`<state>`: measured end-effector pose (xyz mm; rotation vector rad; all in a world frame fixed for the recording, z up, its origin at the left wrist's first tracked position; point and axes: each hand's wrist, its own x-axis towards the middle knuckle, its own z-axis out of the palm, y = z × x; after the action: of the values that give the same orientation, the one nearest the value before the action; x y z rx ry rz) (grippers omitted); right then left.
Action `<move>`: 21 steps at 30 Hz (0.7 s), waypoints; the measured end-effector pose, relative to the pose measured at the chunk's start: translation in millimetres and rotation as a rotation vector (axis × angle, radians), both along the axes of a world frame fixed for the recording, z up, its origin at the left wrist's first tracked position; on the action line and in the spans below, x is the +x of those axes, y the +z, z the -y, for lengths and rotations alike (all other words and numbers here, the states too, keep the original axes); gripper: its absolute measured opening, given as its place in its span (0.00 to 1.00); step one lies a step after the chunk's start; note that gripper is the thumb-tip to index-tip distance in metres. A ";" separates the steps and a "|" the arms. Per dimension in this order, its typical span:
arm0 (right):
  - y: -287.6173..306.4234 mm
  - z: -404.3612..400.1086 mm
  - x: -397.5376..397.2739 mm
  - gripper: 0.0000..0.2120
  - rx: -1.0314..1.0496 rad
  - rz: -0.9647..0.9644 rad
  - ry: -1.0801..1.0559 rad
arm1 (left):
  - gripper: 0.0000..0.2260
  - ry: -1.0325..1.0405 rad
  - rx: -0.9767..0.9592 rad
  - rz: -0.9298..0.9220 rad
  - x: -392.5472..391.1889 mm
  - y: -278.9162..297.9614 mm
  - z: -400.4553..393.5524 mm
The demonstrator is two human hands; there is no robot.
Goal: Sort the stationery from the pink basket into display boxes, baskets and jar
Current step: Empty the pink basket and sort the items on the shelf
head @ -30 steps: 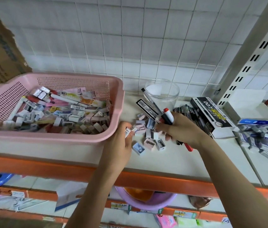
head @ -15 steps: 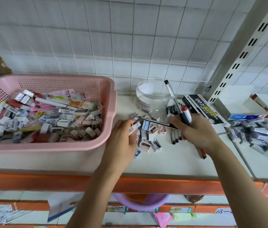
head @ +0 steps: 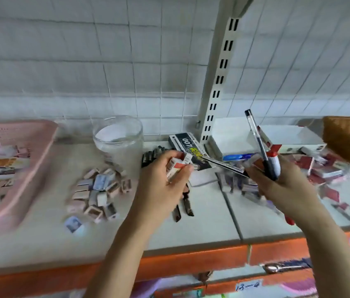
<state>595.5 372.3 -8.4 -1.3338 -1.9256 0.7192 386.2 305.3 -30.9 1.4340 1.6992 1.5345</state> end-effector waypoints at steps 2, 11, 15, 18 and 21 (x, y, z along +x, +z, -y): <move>-1.7 -21.7 36.9 0.15 -0.002 -0.012 0.027 | 0.09 0.049 -0.010 -0.011 35.5 -4.0 -20.1; -7.0 -87.7 156.6 0.13 -0.082 -0.007 0.272 | 0.11 0.156 -0.093 0.026 184.6 -7.9 -69.0; -9.8 -103.7 189.2 0.10 -0.089 -0.032 0.302 | 0.12 0.146 -0.201 0.201 217.1 -2.0 -75.2; -16.5 -112.5 204.9 0.10 -0.111 -0.020 0.291 | 0.13 0.139 -0.209 0.146 230.2 8.5 -75.1; -21.8 -113.9 211.2 0.09 -0.082 -0.019 0.258 | 0.17 0.119 -0.246 0.008 231.4 12.2 -76.3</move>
<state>806.8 486.2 -30.2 -1.1320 -2.0949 0.9413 617.6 381.6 -18.7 1.2194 1.9229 1.3322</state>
